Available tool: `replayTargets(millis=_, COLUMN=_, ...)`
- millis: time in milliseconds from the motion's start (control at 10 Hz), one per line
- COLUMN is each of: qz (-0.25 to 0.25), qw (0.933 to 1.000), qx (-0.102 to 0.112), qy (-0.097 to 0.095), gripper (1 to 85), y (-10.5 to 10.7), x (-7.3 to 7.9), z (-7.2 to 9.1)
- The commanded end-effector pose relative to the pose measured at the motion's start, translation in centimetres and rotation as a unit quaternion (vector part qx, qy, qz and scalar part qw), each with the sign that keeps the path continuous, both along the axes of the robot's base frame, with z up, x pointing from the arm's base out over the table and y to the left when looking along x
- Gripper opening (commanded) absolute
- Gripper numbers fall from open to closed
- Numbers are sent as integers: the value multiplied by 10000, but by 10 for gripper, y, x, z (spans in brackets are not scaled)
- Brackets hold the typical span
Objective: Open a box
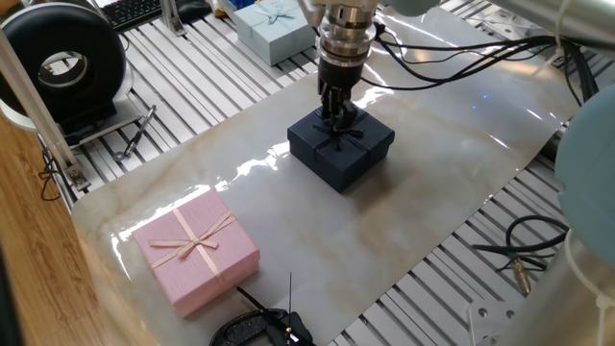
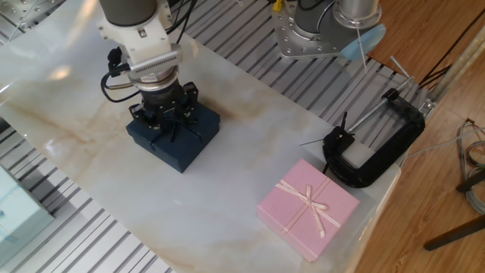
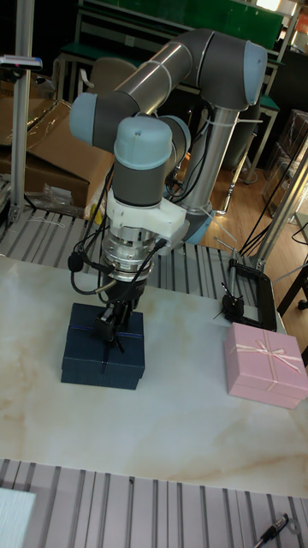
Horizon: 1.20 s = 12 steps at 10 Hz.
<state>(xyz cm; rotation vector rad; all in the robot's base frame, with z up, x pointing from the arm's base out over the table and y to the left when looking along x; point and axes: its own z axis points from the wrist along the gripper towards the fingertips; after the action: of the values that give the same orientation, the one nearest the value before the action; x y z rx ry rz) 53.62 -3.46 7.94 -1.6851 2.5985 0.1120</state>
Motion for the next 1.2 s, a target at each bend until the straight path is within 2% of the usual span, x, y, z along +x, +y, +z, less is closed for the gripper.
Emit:
replayTargets(millis=0, qz=63, qw=10000, qx=11, qy=-29, gripper=480, y=-4, x=-6, z=9)
replayTargets(millis=100, qz=48, qw=10000, qx=18, qy=-20, gripper=473, y=-6, x=-9, z=10)
replayTargets(millis=200, qz=37, qw=10000, qx=41, qy=-66, gripper=467, y=-4, x=-10, z=4)
replayTargets(millis=300, qz=62, qw=9999, qx=-29, qy=-137, gripper=460, y=-9, x=-9, z=-1)
replayTargets(millis=400, qz=160, qw=9994, qx=-223, qy=-218, gripper=433, y=-20, x=-4, z=-3)
replayTargets(millis=600, qz=245, qw=9992, qx=-241, qy=-222, gripper=427, y=-24, x=-10, z=-7)
replayTargets(millis=1100, qz=242, qw=9993, qx=-164, qy=-232, gripper=380, y=-17, x=-8, z=-5)
